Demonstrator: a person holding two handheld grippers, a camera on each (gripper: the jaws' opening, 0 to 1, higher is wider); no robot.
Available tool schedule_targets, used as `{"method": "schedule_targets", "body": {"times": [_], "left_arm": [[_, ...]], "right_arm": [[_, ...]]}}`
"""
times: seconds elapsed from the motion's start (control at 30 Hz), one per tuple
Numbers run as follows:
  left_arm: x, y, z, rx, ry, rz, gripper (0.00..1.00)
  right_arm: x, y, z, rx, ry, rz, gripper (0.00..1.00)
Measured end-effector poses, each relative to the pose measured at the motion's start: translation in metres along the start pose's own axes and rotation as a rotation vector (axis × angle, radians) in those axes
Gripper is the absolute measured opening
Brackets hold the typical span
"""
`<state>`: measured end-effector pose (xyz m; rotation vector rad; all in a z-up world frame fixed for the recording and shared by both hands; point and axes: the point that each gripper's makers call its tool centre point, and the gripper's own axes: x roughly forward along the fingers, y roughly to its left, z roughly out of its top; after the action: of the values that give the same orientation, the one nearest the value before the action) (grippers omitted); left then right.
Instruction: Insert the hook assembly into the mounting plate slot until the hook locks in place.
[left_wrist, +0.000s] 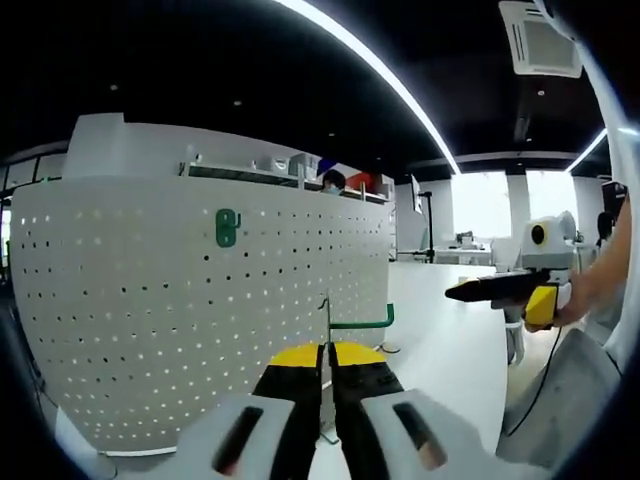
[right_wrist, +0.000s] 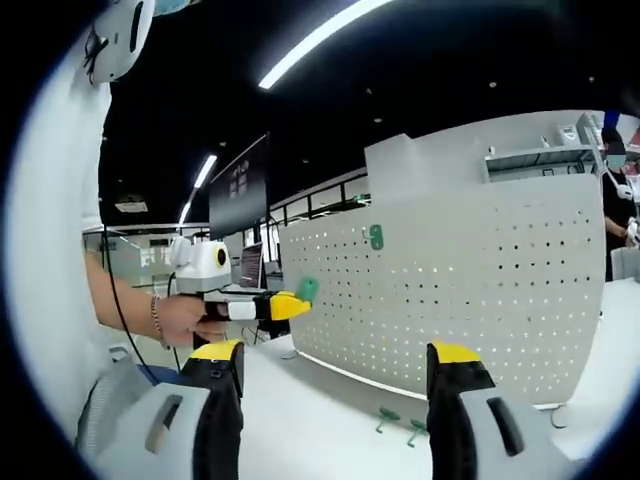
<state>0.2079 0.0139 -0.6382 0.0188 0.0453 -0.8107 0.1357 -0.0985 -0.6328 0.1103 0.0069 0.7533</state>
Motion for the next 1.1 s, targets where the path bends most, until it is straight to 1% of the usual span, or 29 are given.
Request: {"method": "schedule_targets", "body": {"times": [0.17, 0.3, 0.37, 0.7, 0.8, 1.1], "left_arm": [[0.0, 0.0, 0.0, 0.004, -0.001, 0.003, 0.02], [0.0, 0.0, 0.0, 0.001, 0.0, 0.002, 0.02], [0.0, 0.0, 0.0, 0.0, 0.0, 0.003, 0.02], [0.001, -0.002, 0.002, 0.0, -0.005, 0.0, 0.02], [0.001, -0.001, 0.002, -0.004, -0.003, 0.001, 0.02], [0.001, -0.003, 0.002, -0.005, -0.004, -0.001, 0.02]], "right_arm": [[0.014, 0.003, 0.001, 0.022, -0.015, 0.008, 0.69], [0.027, 0.006, 0.001, 0.034, -0.021, 0.027, 0.69], [0.032, 0.008, 0.003, 0.043, -0.032, 0.036, 0.69], [0.062, 0.017, 0.01, 0.045, -0.056, 0.061, 0.68], [0.068, 0.019, 0.009, 0.036, -0.057, 0.066, 0.68], [0.082, 0.022, 0.013, 0.051, -0.07, 0.079, 0.68]]}}
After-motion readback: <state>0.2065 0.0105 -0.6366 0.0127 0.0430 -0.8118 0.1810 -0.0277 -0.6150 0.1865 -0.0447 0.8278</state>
